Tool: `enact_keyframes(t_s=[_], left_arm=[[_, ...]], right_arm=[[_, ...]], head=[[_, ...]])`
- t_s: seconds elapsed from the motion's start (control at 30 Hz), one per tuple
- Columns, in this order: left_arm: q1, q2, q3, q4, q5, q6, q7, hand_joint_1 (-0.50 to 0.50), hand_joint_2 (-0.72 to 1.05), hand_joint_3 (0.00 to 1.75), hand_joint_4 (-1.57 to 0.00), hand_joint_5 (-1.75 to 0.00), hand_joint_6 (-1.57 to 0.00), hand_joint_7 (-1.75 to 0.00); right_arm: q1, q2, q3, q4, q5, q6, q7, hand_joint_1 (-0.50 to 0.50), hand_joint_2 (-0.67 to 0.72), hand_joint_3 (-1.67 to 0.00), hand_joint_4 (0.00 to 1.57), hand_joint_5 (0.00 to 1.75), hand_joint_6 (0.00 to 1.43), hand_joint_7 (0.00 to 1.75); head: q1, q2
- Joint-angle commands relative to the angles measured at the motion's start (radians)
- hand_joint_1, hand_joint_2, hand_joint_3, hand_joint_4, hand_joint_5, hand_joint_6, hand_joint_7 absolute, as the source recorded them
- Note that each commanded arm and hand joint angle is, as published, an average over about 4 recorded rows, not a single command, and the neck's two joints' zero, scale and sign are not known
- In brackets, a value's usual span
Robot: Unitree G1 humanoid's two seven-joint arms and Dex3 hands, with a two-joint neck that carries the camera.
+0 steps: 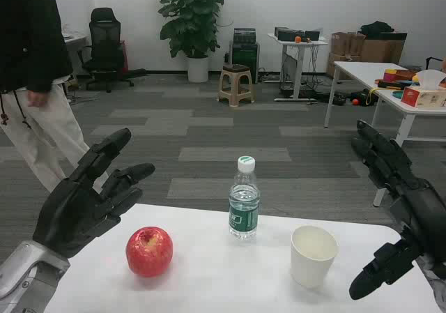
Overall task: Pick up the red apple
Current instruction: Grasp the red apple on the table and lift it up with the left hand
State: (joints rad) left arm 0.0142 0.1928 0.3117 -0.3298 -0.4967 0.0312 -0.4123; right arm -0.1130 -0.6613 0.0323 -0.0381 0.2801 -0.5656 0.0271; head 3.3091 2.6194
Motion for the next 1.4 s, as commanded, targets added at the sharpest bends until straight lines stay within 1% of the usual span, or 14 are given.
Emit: enact_keyframes(t_s=[0.03,0.1,0.27,0.33,0.5,0.8,0.87,1.0,1.03,1.13,1.2,1.27,1.33,1.4], left_arm=[[-0.079,-0.102,-0.189,0.383,0.063,-0.675,0.064,-0.43,1.05,0.00,0.00,-0.51,0.00,-0.28],[-0.079,-0.102,-0.189,0.383,0.063,-0.675,0.064,-0.43,1.05,0.04,0.00,-0.51,0.00,-0.28],[-0.079,-0.102,-0.189,0.383,0.065,-0.675,0.064,-0.42,1.05,0.07,0.00,-0.51,0.00,-0.28],[-0.078,-0.102,-0.189,0.382,0.066,-0.675,0.064,-0.43,1.05,0.02,0.00,-0.51,0.00,-0.28],[-0.048,-0.099,-0.194,0.370,0.070,-0.662,0.066,-0.41,1.05,0.04,0.00,-0.51,0.00,-0.28],[-0.007,-0.101,-0.195,0.353,0.075,-0.637,0.066,-0.42,1.05,0.07,0.00,-0.51,0.00,-0.28],[0.007,-0.085,-0.195,0.335,0.076,-0.600,0.065,-0.41,1.05,0.04,0.00,-0.51,0.00,-0.28],[0.027,-0.013,-0.202,0.294,0.076,-0.517,0.066,-0.41,1.05,0.00,0.00,-0.51,0.00,-0.28],[0.029,-0.004,-0.203,0.289,0.076,-0.507,0.066,-0.42,1.05,0.02,0.00,-0.51,0.00,-0.28],[0.036,0.038,-0.211,0.270,0.078,-0.464,0.068,-0.42,1.05,0.04,0.00,-0.51,0.00,-0.28],[0.040,0.071,-0.218,0.254,0.078,-0.422,0.068,-0.41,1.05,0.02,0.00,-0.51,0.00,-0.28],[0.040,0.109,-0.228,0.242,0.075,-0.381,0.068,-0.41,1.05,0.07,0.00,-0.51,0.00,-0.28],[0.035,0.150,-0.243,0.239,0.070,-0.353,0.068,-0.41,1.05,0.07,0.00,-0.51,0.00,-0.28],[0.025,0.184,-0.256,0.239,0.061,-0.335,0.069,-0.41,1.05,0.07,0.00,-0.51,0.00,-0.28]], right_arm=[[0.061,0.126,-0.092,0.135,-0.023,-0.202,-0.036,-0.46,0.41,0.00,0.00,0.00,0.00,0.14],[0.061,0.125,-0.092,0.135,-0.023,-0.203,-0.036,-0.46,0.41,0.00,0.00,0.00,0.00,0.14],[0.063,0.124,-0.093,0.134,-0.022,-0.202,-0.036,-0.46,0.41,0.00,0.00,0.00,0.00,0.14],[0.067,0.124,-0.094,0.132,-0.022,-0.201,-0.036,-0.46,0.41,0.00,0.00,0.00,0.00,0.14],[0.103,0.117,-0.098,0.113,-0.021,-0.195,-0.040,-0.46,0.41,0.00,0.00,0.00,0.00,0.14],[0.169,0.114,-0.102,0.097,-0.019,-0.181,-0.044,-0.46,0.41,0.00,0.00,0.00,0.00,0.14],[0.190,0.104,-0.097,0.096,-0.017,-0.179,-0.047,-0.46,0.41,0.00,0.00,0.00,0.00,0.14],[0.224,0.084,-0.079,0.099,-0.013,-0.173,-0.049,-0.46,0.41,0.00,0.00,0.00,0.00,0.14],[0.228,0.083,-0.078,0.099,-0.013,-0.173,-0.049,-0.46,0.41,0.00,0.00,0.00,0.00,0.14],[0.246,0.076,-0.072,0.102,-0.013,-0.172,-0.049,-0.46,0.41,0.00,0.00,0.00,0.00,0.14],[0.261,0.066,-0.064,0.104,-0.014,-0.169,-0.049,-0.46,0.41,0.00,0.00,0.00,0.00,0.14],[0.272,0.053,-0.056,0.107,-0.014,-0.165,-0.049,-0.46,0.41,0.00,0.00,0.00,0.00,0.14],[0.277,0.045,-0.051,0.112,-0.014,-0.162,-0.049,-0.46,0.41,0.00,0.00,0.00,0.00,0.14],[0.277,0.040,-0.046,0.118,-0.014,-0.161,-0.048,-0.46,0.41,0.00,0.00,0.00,0.00,0.14]], head=[[0.034,0.079],[0.020,0.048],[0.021,0.045],[0.022,0.044],[0.020,0.031],[0.025,0.022],[0.025,0.021],[0.025,-0.060],[0.024,-0.063],[0.020,-0.121],[0.014,-0.173],[0.006,-0.239],[-0.002,-0.280],[-0.006,-0.297]])
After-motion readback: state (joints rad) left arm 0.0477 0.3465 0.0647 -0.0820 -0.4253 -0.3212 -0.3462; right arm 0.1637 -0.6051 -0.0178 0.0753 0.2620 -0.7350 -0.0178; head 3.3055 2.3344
